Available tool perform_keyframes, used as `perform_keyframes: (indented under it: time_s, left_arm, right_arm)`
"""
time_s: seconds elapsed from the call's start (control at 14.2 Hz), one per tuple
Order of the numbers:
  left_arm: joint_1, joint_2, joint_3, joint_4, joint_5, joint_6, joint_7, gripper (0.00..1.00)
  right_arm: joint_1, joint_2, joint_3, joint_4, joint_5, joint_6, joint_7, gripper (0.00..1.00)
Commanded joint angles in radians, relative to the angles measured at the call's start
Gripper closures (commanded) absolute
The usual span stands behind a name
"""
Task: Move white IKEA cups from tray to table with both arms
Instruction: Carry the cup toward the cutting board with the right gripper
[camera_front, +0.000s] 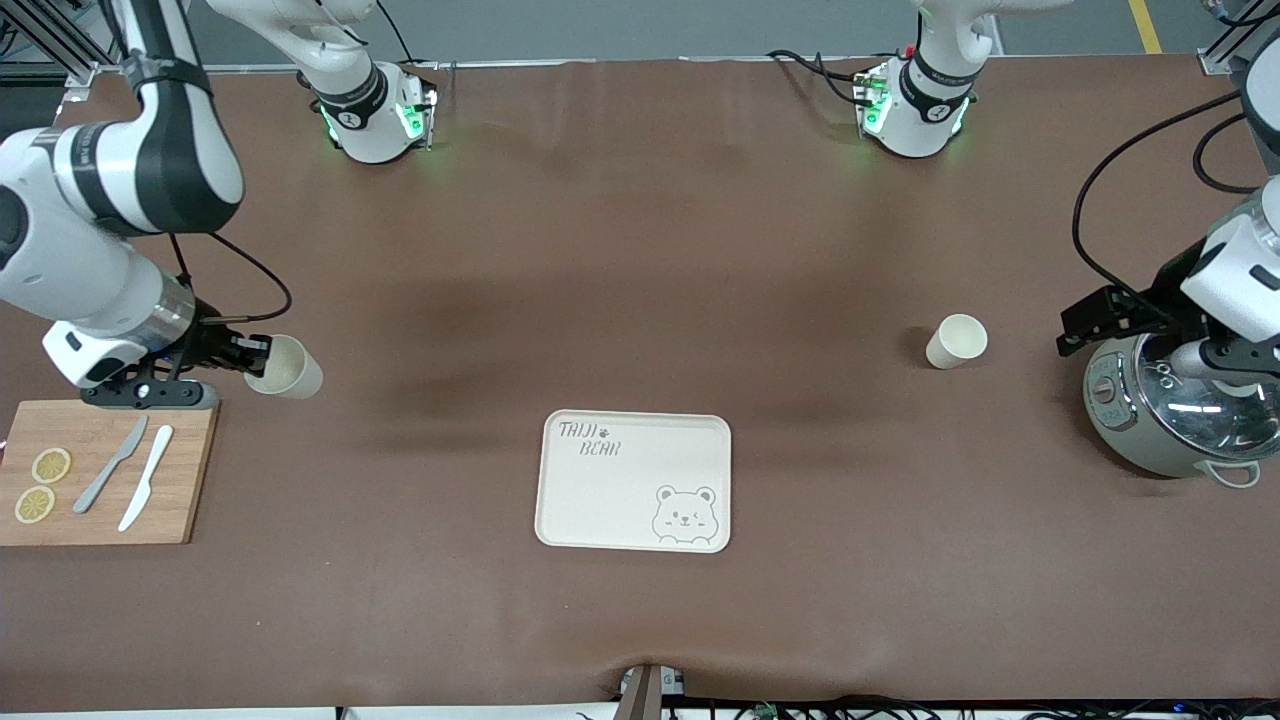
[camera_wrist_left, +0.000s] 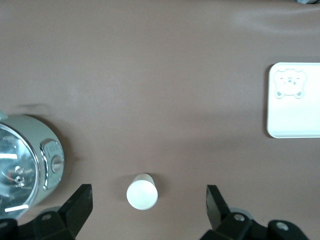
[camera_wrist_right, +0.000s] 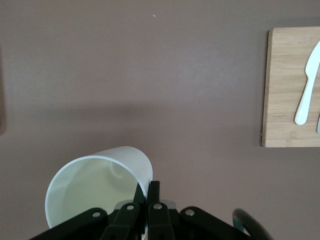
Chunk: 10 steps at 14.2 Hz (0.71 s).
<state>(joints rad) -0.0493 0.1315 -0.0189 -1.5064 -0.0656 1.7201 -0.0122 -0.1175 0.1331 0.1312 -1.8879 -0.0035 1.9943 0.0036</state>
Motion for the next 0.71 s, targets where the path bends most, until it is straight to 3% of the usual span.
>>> perform_keyframes:
  time_s: [0.0, 0.35, 0.64]
  left_arm:
    - [-0.011, -0.019, -0.01, 0.04, 0.029, -0.059, -0.035, 0.0]
    - [-0.024, -0.065, -0.01, 0.041, 0.029, -0.111, -0.038, 0.0]
    - [-0.034, -0.081, -0.013, 0.041, 0.07, -0.183, -0.037, 0.0]
  right_arm:
    - [-0.08, -0.039, 0.015, -0.109, 0.048, 0.093, -0.128, 1.0]
    - [-0.079, -0.023, 0.012, -0.224, 0.051, 0.315, -0.154, 1.0]
    - [-0.079, 0.066, 0.011, -0.25, 0.049, 0.47, -0.154, 1.0]
